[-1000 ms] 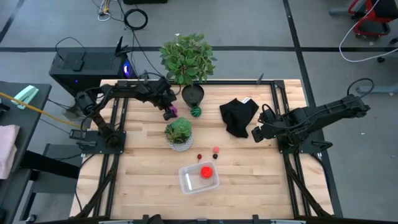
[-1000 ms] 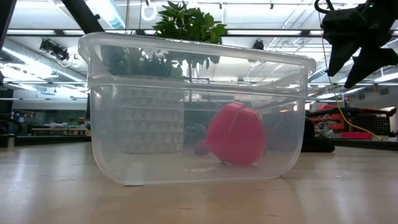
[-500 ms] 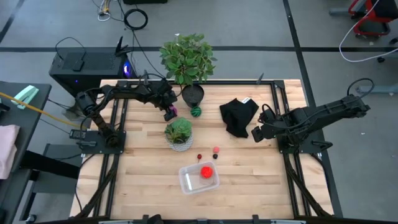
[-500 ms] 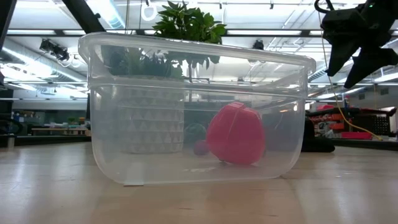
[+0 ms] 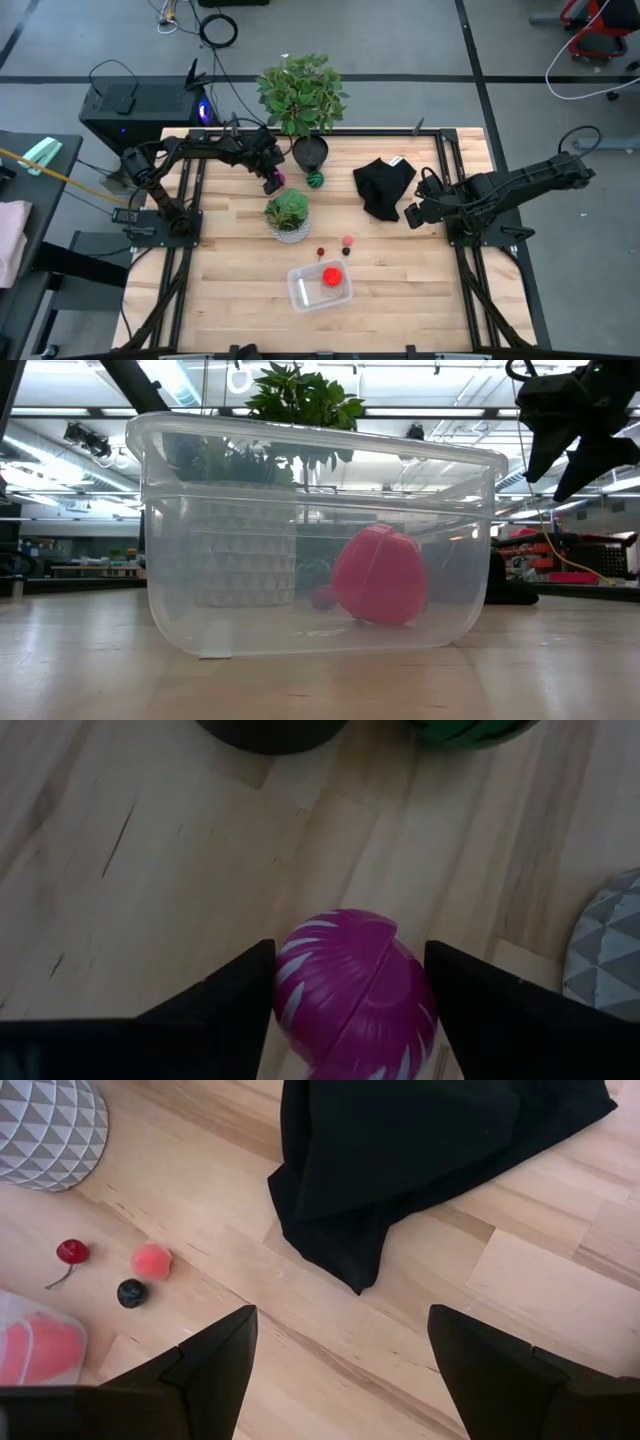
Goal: Pick and placing Produce into tupperware
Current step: Put the onion into the transparent bin
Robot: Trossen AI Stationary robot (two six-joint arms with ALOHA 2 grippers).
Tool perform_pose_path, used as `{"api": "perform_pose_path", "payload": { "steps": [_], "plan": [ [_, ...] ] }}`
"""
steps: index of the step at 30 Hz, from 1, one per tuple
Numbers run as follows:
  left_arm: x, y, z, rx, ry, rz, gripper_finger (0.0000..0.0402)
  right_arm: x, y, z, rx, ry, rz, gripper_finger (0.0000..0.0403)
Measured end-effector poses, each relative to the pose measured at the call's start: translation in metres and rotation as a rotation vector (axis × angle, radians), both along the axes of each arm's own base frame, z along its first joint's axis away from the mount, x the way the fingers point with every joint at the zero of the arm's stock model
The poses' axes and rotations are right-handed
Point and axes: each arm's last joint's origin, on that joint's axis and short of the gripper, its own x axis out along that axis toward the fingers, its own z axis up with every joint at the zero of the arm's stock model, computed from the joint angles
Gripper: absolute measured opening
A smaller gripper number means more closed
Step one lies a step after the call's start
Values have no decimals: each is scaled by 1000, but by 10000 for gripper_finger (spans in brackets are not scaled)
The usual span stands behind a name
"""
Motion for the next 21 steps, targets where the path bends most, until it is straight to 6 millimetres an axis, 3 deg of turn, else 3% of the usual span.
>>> {"api": "perform_pose_path", "payload": {
  "steps": [6,11,16,21],
  "plan": [
    [-16,7,-3,-43,75,56,267,0,0,0,0,0,0,299],
    [-36,18,2,-60,109,112,251,0,0,0,-3,1,5,299],
    [-55,27,25,-39,46,169,233,0,0,0,-9,5,17,299],
    [-71,27,50,-35,-42,230,240,0,0,0,-17,8,26,299]
  ]
}}
